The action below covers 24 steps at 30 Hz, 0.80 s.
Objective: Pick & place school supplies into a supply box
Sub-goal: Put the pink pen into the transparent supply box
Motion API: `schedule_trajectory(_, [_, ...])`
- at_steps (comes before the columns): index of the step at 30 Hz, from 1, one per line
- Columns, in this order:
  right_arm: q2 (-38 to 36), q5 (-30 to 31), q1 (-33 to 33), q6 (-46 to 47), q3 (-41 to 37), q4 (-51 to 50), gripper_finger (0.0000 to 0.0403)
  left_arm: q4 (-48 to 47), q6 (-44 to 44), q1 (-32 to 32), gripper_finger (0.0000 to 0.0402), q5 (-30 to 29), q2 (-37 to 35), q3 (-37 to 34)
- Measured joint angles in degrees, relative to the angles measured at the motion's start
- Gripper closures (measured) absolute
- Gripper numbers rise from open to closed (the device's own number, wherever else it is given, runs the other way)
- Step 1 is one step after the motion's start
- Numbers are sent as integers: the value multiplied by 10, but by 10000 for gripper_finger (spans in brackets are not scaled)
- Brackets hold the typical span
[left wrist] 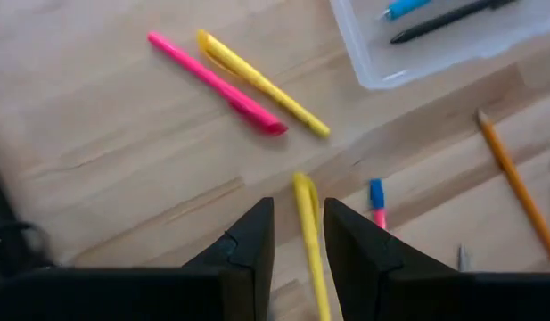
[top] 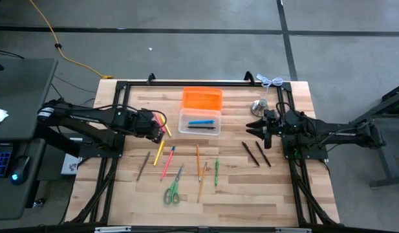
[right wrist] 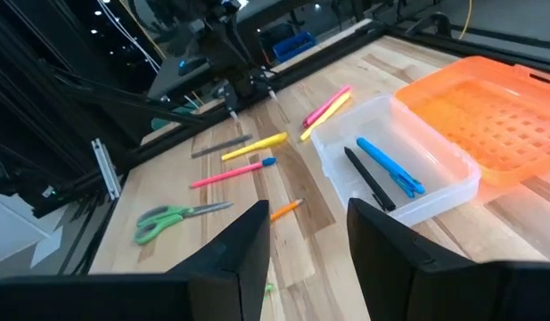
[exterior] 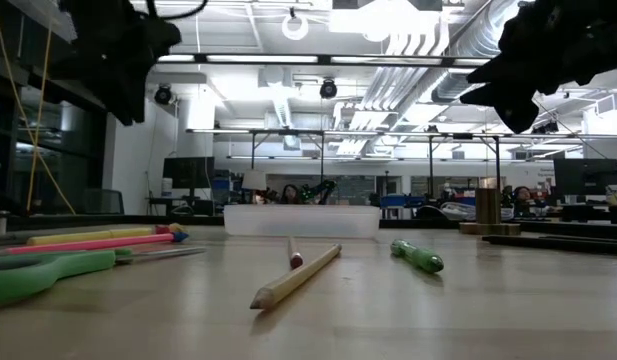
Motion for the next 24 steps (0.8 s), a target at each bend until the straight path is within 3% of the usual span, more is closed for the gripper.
schedule_trajectory(14, [12, 12, 0, -7, 0, -24, 275, 87, 22, 200, 273, 86, 1, -77])
schedule_trajectory(24, [11, 36, 0, -26, 0, -24, 275, 184, 78, 268, 273, 156, 1, -116])
